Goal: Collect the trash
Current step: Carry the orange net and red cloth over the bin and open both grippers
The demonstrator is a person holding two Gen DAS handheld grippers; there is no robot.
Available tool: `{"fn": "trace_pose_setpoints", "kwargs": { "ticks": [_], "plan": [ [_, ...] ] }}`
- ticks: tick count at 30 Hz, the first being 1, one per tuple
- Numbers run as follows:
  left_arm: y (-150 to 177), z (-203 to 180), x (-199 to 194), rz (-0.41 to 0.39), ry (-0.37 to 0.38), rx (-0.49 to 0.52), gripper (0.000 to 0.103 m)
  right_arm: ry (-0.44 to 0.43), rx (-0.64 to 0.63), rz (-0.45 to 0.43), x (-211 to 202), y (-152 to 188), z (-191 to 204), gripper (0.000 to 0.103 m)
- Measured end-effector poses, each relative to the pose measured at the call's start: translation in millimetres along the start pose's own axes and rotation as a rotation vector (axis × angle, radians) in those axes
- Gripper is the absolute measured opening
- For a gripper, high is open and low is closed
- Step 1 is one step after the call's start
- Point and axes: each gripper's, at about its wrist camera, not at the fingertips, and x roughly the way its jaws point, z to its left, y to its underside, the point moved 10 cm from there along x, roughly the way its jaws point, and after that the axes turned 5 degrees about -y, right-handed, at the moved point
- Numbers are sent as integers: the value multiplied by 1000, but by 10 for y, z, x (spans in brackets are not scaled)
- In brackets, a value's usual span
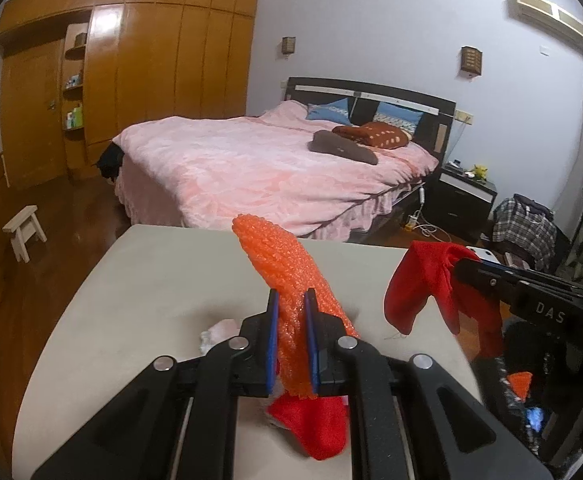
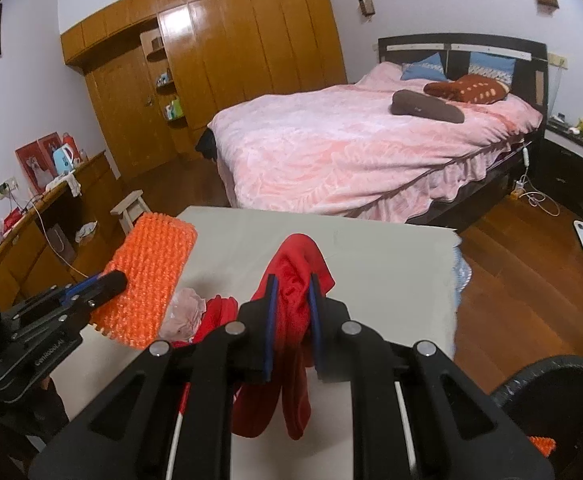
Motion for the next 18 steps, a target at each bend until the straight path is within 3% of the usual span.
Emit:
{"fn": "trace_pose_setpoints", "kwargs": {
  "ticks": [18],
  "plan": [
    [73, -1188, -433, -11, 168, 82, 12, 147, 47, -91, -1357, 282, -517, 14]
  ]
}}
